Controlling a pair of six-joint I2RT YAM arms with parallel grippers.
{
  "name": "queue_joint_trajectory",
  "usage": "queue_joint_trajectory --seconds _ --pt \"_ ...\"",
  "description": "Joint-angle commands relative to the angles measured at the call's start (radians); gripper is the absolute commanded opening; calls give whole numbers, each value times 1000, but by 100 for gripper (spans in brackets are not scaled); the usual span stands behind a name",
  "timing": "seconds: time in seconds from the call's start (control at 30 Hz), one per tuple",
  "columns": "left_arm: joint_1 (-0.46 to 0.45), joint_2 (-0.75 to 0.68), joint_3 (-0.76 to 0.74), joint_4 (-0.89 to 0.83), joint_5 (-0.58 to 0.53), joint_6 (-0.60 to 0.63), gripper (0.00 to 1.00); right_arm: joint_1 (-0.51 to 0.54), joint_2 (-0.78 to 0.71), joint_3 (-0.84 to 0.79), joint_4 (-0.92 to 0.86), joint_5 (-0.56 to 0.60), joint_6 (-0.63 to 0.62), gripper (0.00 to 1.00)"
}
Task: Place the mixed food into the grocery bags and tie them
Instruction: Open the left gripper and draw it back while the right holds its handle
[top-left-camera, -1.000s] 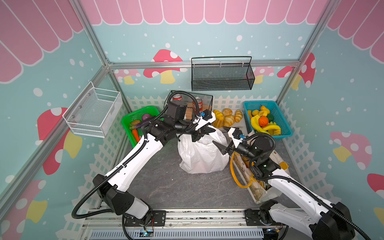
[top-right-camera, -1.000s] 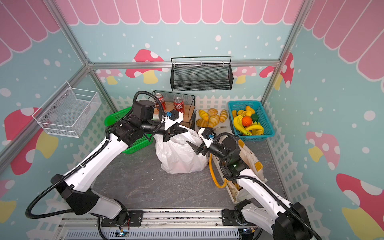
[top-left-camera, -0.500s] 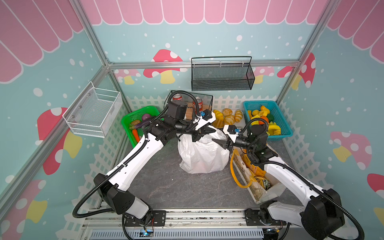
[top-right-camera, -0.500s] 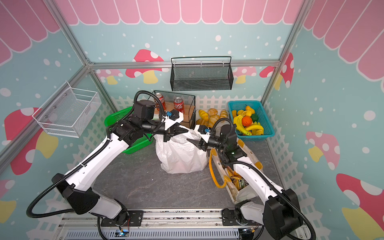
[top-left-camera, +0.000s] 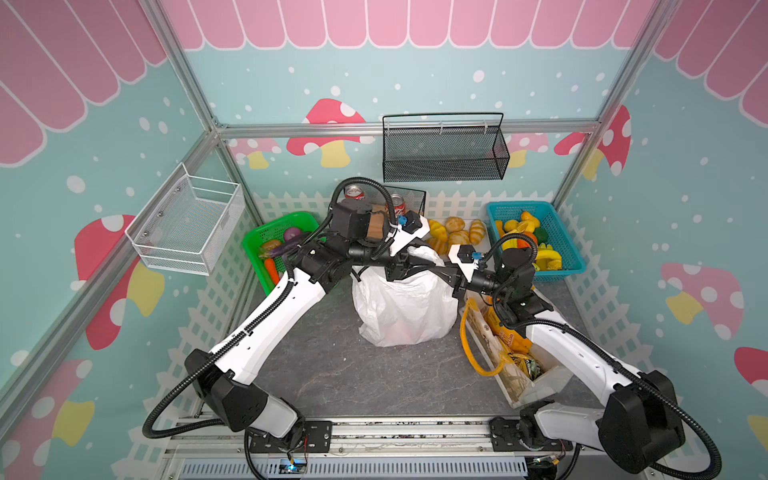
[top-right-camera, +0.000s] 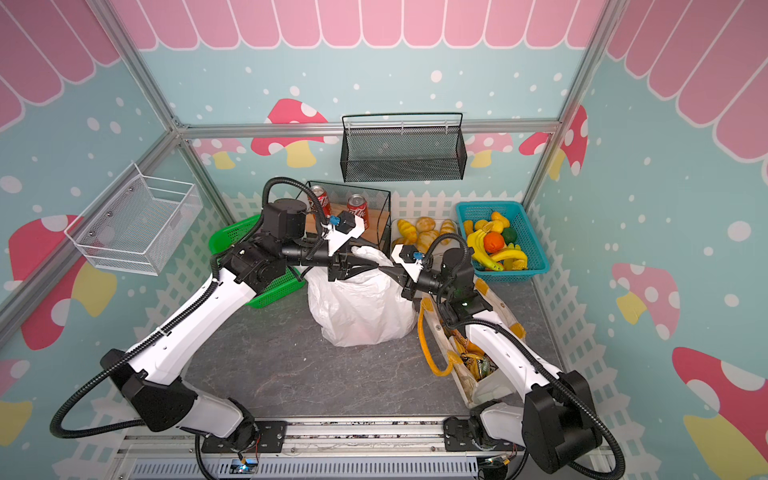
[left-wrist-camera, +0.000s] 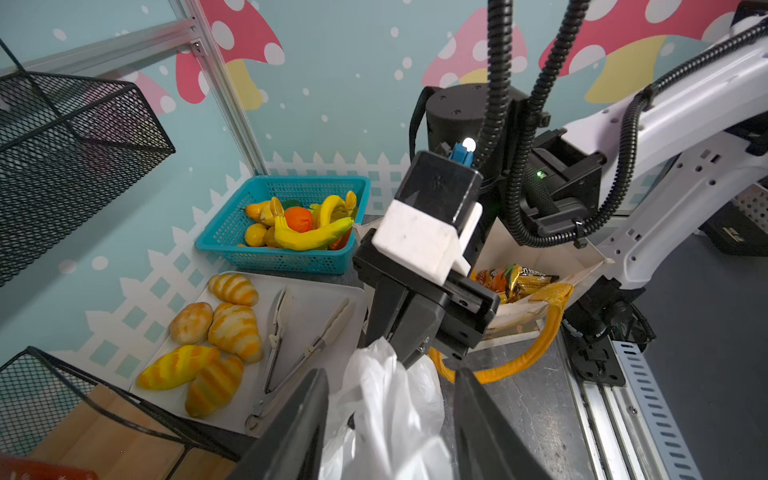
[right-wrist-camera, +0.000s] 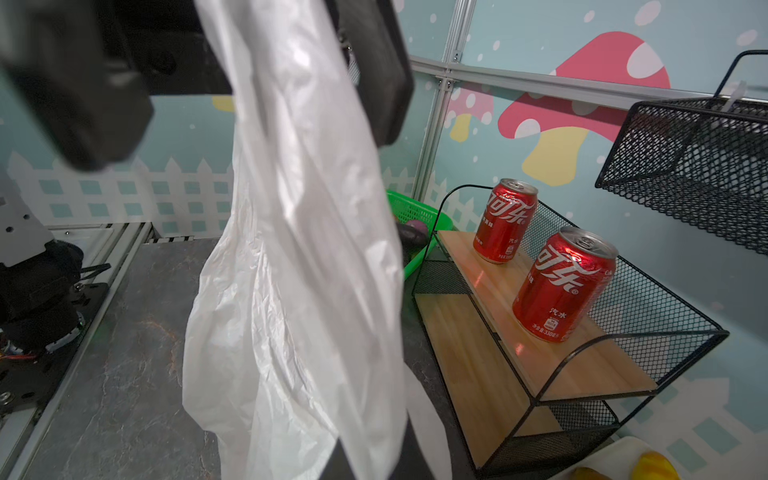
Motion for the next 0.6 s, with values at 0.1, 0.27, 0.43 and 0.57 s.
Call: queue_joint_trajectory --seconds 0.1,0.27,0.43,0.57 --pt "-5 -223 -210 355 23 -292 67 -8 11 -12 75 56 160 0" --pt "-6 -402 -419 497 19 -381 70 -16 18 -6 70 89 228 0" --pt "-1 -608 -608 457 -150 -338 74 -29 21 -12 65 107 237 0" --pt "59 -714 -775 546 -245 -339 77 -36 36 0 60 90 241 0"
